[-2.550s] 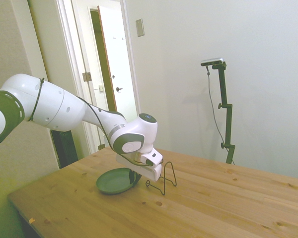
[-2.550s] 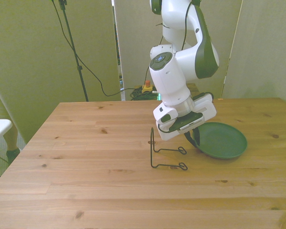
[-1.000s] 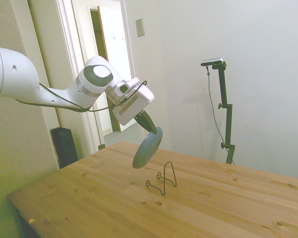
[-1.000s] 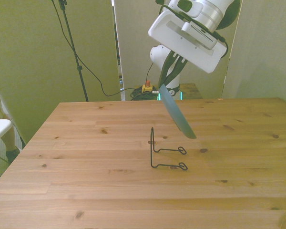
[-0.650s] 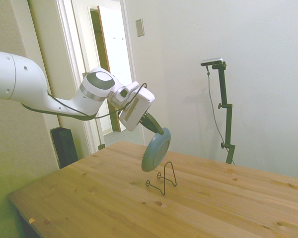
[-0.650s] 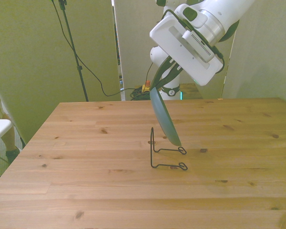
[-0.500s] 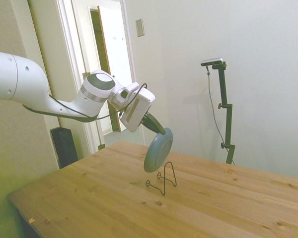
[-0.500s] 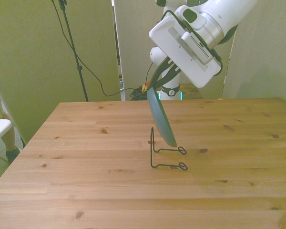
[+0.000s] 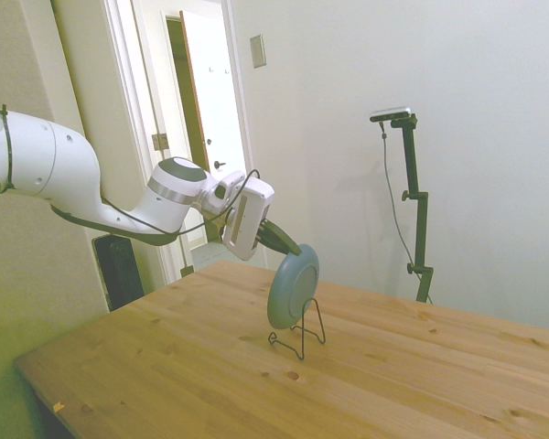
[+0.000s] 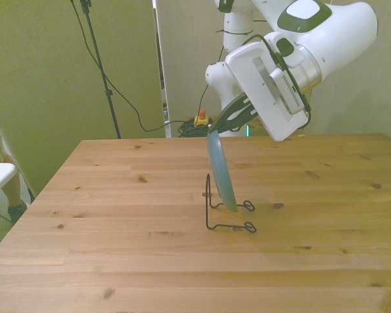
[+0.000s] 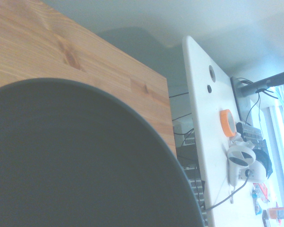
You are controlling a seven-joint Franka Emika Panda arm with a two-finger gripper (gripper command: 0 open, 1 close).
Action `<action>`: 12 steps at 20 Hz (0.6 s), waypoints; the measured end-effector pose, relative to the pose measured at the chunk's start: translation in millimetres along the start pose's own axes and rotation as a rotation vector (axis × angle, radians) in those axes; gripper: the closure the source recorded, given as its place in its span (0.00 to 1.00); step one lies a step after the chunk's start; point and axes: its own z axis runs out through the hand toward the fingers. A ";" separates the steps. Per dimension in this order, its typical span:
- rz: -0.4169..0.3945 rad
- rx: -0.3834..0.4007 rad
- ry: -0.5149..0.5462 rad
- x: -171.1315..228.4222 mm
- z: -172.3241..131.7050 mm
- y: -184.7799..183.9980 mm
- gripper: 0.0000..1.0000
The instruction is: Load the plate
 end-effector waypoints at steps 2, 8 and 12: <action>0.000 -0.007 -0.001 -2.1 3.7 -2.4 1.00; -0.001 -0.022 0.004 -4.4 14.0 -10.3 1.00; 0.000 -0.028 -0.001 -4.8 20.7 -17.4 1.00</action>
